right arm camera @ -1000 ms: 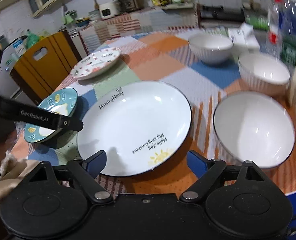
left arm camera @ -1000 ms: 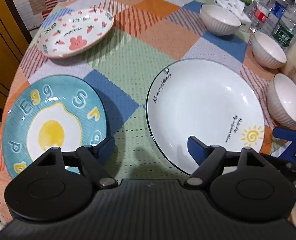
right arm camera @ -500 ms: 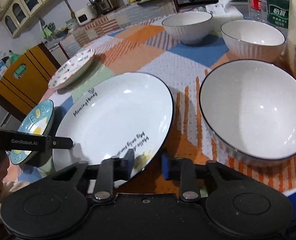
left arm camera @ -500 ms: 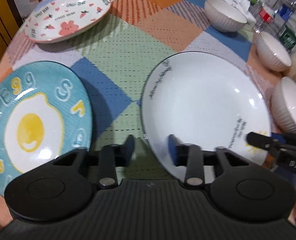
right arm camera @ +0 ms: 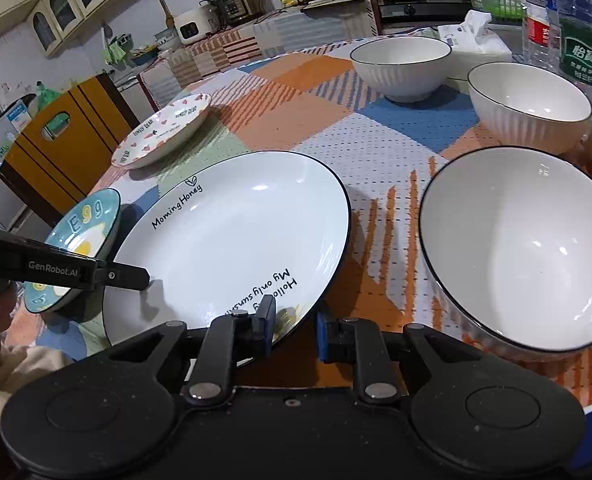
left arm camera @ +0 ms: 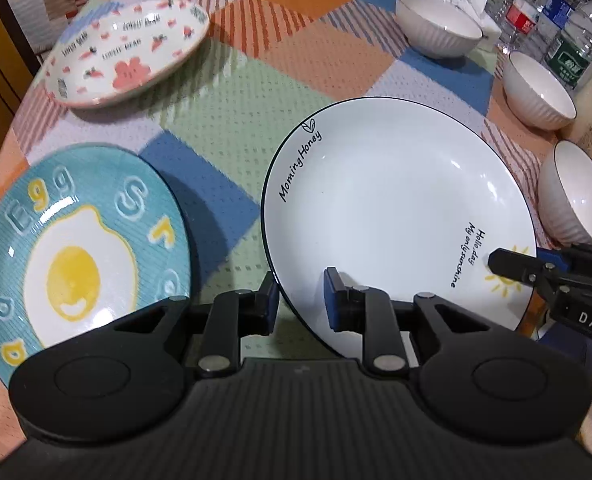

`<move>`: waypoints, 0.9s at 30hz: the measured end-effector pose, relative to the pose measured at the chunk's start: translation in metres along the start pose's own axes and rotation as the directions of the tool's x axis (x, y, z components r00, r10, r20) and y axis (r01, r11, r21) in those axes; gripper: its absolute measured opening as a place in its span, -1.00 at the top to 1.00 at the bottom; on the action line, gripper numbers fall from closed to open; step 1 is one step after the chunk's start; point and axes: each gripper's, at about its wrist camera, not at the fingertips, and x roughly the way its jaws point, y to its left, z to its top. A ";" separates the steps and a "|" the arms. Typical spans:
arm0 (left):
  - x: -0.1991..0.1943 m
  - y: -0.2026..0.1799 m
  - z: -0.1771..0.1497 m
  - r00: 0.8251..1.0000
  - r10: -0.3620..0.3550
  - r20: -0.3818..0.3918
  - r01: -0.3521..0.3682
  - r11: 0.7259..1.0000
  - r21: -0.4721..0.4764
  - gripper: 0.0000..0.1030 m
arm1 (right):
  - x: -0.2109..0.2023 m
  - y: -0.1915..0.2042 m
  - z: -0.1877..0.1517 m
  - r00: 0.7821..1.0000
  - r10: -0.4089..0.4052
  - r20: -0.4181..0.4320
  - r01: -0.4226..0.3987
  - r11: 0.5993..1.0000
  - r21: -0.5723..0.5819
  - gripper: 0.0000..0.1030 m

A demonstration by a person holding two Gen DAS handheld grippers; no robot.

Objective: Organize plates and bowls

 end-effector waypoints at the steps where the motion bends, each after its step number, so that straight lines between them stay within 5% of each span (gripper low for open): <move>1: -0.004 0.001 0.002 1.000 0.003 0.017 -0.003 1.000 0.003 0.58 | -0.001 0.001 0.002 1.000 0.003 0.009 -0.003 1.000 -0.005 0.52; 9: -0.020 0.015 0.044 0.996 0.030 0.089 -0.030 1.000 -0.003 0.57 | 0.000 0.009 0.041 0.996 0.031 0.083 -0.027 0.998 -0.054 0.52; 15: -0.009 0.032 0.082 0.998 0.022 0.065 -0.021 1.000 -0.012 0.58 | 0.014 0.016 0.071 0.993 0.039 0.115 -0.030 0.996 -0.082 0.52; 27: 0.045 0.042 0.117 1.000 0.023 -0.005 -0.023 1.000 -0.003 0.57 | 0.061 0.001 0.098 0.999 -0.005 0.046 0.006 1.000 -0.025 0.51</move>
